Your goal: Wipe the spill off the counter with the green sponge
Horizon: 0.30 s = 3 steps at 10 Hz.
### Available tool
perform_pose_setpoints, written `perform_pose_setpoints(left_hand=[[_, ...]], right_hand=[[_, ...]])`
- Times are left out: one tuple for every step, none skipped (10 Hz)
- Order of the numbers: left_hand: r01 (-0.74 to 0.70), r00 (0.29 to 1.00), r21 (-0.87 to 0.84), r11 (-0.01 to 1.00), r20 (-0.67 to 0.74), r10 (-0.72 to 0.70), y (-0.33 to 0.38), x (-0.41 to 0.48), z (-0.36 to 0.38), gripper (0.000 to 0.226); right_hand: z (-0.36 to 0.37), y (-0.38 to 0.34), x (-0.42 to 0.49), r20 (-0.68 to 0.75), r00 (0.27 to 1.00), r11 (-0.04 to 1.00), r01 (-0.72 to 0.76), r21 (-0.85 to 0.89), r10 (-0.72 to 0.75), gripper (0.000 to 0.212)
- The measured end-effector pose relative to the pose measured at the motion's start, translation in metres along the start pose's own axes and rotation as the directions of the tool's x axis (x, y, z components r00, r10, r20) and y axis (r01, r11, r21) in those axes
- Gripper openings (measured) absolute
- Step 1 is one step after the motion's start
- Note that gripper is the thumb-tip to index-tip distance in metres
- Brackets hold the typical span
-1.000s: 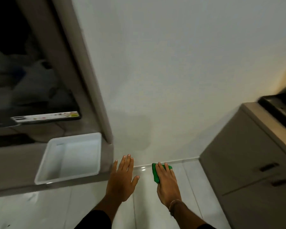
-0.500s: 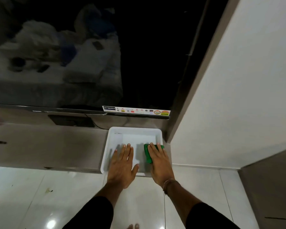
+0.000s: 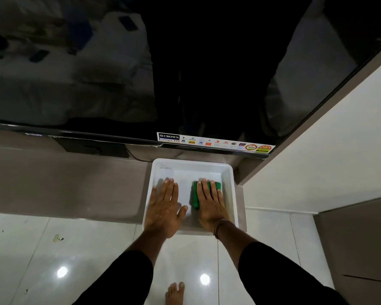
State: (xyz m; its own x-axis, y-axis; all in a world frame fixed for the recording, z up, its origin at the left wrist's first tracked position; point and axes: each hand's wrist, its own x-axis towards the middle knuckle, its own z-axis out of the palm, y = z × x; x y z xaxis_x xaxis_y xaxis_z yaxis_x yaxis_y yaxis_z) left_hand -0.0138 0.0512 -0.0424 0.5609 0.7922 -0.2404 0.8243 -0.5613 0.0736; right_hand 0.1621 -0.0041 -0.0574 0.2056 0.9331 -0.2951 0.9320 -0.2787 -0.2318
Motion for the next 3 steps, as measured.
perform_pose_setpoints(left_hand=[[0.006,1.000,-0.009,1.000,0.008,-0.006,0.000,0.001,-0.005,0.083],[-0.001,1.000,-0.012,1.000,-0.007,0.001,0.007,-0.001,-0.013,0.084],[-0.052,0.998,-0.017,0.998,-0.047,0.052,0.019,-0.011,-0.015,0.083]], right_hand=[[-0.004,-0.001,0.002,0.023,1.000,1.000,0.003,0.005,-0.003,0.091],[-0.017,0.005,-0.001,0.055,0.998,0.999,0.026,0.018,-0.027,0.097],[-0.027,0.008,-0.018,0.006,0.998,0.994,0.055,0.092,-0.056,0.105]])
